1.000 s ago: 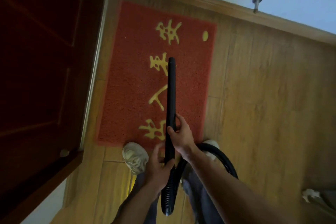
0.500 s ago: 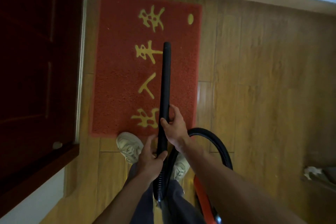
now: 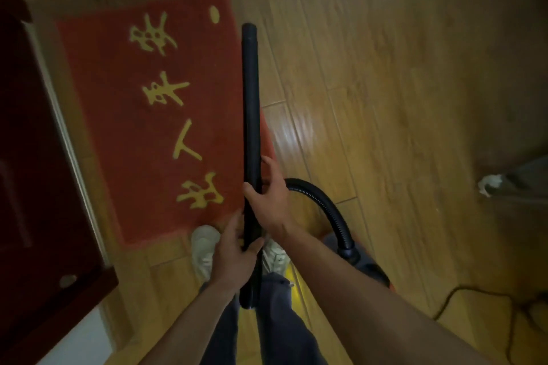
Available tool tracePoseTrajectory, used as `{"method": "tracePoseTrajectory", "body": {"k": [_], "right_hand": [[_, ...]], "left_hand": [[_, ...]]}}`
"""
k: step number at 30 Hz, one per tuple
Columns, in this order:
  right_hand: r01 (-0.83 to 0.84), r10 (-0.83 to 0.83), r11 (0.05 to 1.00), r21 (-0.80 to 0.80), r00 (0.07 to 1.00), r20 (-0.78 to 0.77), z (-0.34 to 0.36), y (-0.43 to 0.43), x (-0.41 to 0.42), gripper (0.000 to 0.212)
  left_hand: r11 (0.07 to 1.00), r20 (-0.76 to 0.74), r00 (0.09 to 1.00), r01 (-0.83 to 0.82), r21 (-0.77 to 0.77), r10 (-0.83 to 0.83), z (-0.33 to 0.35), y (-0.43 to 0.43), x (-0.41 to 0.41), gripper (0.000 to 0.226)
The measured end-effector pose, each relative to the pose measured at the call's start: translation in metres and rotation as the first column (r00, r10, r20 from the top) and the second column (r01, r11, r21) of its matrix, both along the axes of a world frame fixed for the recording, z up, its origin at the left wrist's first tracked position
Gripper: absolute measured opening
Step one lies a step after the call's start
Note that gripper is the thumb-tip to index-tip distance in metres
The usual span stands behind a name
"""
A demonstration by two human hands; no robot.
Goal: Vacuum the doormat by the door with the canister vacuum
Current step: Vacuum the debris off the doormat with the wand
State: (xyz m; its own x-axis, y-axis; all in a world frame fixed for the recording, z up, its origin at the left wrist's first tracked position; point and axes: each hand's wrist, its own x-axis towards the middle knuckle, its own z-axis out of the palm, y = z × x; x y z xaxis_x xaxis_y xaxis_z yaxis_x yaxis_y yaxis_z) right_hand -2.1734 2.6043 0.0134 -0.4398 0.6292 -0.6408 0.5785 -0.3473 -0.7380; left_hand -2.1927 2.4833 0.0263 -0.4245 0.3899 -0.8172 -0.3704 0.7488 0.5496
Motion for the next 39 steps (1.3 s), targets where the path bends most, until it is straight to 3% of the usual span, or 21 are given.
{"method": "tracePoseTrajectory", "body": {"k": [5, 10, 16, 22, 30, 35, 39], "right_hand": [[0.226, -0.228, 0.963, 0.145, 0.974, -0.003, 0.018, 0.023, 0.026, 0.065], [0.389, -0.399, 0.883, 0.262, 0.917, -0.016, 0.038, 0.038, 0.059, 0.068], [0.546, -0.576, 0.772, 0.325, 0.818, -0.005, 0.052, 0.033, 0.104, 0.071], [0.708, -0.764, 0.610, 0.357, 0.645, 0.026, 0.059, 0.003, 0.147, 0.067], [0.833, -0.896, 0.419, 0.361, 0.444, 0.015, 0.058, -0.049, 0.219, 0.066], [0.952, -0.978, 0.179, 0.250, 0.200, -0.060, 0.045, -0.085, 0.261, 0.061], [0.974, -0.998, 0.059, 0.218, 0.062, -0.005, 0.038, -0.123, 0.293, 0.060]], "left_hand": [[0.973, -0.033, 0.976, 0.219, 0.078, -0.217, 0.006, 0.028, 0.001, 0.065], [0.884, -0.027, 0.901, 0.429, 0.184, -0.432, 0.016, 0.055, -0.001, 0.060], [0.719, 0.013, 0.735, 0.659, 0.221, -0.677, 0.026, 0.070, 0.007, 0.063], [0.523, -0.078, 0.557, 0.812, 0.258, -0.827, 0.025, 0.060, 0.038, 0.062], [0.307, -0.108, 0.341, 0.919, 0.249, -0.934, 0.017, 0.038, 0.089, 0.065], [0.119, -0.170, 0.157, 0.969, 0.217, -0.973, 0.013, 0.029, 0.123, 0.067], [-0.033, -0.218, 0.005, 0.984, 0.174, -0.976, 0.012, 0.011, 0.156, 0.066]]}}
